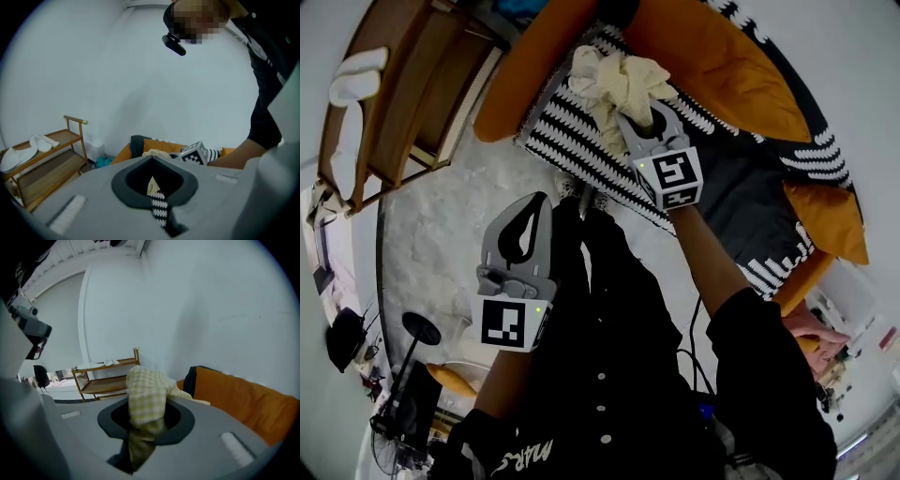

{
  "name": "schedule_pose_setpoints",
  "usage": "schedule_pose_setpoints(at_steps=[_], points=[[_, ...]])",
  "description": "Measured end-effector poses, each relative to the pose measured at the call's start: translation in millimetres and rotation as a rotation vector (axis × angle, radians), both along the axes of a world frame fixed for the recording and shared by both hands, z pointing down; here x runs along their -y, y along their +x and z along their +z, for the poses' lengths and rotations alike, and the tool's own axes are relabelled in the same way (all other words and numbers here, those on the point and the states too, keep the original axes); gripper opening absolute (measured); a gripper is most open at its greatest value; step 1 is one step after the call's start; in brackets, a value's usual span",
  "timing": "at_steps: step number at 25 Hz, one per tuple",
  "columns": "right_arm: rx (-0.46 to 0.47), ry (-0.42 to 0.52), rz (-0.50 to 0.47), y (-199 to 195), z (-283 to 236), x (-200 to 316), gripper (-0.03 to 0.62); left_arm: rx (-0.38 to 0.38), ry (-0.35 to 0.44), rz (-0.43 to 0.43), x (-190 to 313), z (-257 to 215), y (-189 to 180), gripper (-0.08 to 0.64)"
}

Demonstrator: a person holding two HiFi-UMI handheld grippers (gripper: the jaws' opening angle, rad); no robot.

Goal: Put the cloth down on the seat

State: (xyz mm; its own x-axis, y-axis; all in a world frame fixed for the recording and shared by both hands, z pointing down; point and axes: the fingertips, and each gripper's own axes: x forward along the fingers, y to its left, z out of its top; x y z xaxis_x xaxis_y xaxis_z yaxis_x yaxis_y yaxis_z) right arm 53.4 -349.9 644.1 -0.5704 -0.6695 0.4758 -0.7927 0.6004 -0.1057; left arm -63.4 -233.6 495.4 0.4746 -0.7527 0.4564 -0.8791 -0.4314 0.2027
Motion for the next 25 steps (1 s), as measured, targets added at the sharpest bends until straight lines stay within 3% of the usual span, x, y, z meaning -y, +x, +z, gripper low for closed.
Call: schedule_pose_setpoints(at_steps=[7,12,18,19,23,25], points=[[-0.062,-0.108,-0.023,-12.8,73.3,23.1,0.114,0.014,-0.046,-0.013,6.3,27.6,-0.9,0.000],[-0.189,-0.205,-0.011,-6.2,123.2,30.4,0.115,0.010,-0.063,-0.029,9.4,39.4,0.9,0.000],[-0.278,-0.285,0.021,8.1,144.9,29.9,0.123,0.006,-0.084,-0.030,6.3,45.1,3.6,0.000],[-0.276,-0.292,0.016,8.0,146.6,29.1,0.139,0.006,-0.085,-0.028,5.9,45.7,4.1,0.000],[-0.276,-0.328,0.008,7.6,152.0,24.9,0.344,0.004,-0.085,-0.016,5.8,46.3,4.3,0.000],[-0.277,-0.338,0.015,7.8,152.2,21.7,0.354,0.001,-0.082,-0.013,6.2,46.3,3.0,0.000]])
